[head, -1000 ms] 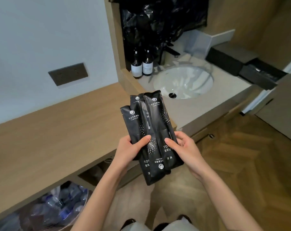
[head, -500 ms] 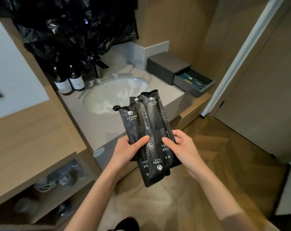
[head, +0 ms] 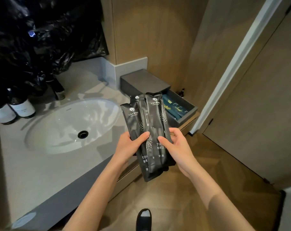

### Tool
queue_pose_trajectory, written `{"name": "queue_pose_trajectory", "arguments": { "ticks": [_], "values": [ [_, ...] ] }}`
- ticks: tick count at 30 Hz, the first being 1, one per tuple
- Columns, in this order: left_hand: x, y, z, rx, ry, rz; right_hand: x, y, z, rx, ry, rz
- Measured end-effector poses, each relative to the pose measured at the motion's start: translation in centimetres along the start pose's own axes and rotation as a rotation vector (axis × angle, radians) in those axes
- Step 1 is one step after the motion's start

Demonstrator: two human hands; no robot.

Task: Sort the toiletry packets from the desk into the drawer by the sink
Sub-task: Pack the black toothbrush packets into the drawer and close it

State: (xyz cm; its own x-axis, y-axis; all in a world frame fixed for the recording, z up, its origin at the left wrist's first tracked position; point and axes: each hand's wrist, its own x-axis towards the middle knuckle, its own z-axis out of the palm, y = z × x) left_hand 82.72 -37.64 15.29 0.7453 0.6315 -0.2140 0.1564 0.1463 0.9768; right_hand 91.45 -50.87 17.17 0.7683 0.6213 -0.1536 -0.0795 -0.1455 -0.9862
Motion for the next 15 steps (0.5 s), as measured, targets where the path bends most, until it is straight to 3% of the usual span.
{"name": "queue_pose_trajectory", "arguments": {
  "ticks": [10,15],
  "values": [
    [15.2,3.3,5.6,0.11,0.108,0.14,16.9,-2.7,-5.5,-0.106,-0.125,0.024],
    [22.4,4.0,6.4,0.256,0.263,0.158,25.1,-3.6,-6.1,-0.179,-0.188,0.03]
  ]
}}
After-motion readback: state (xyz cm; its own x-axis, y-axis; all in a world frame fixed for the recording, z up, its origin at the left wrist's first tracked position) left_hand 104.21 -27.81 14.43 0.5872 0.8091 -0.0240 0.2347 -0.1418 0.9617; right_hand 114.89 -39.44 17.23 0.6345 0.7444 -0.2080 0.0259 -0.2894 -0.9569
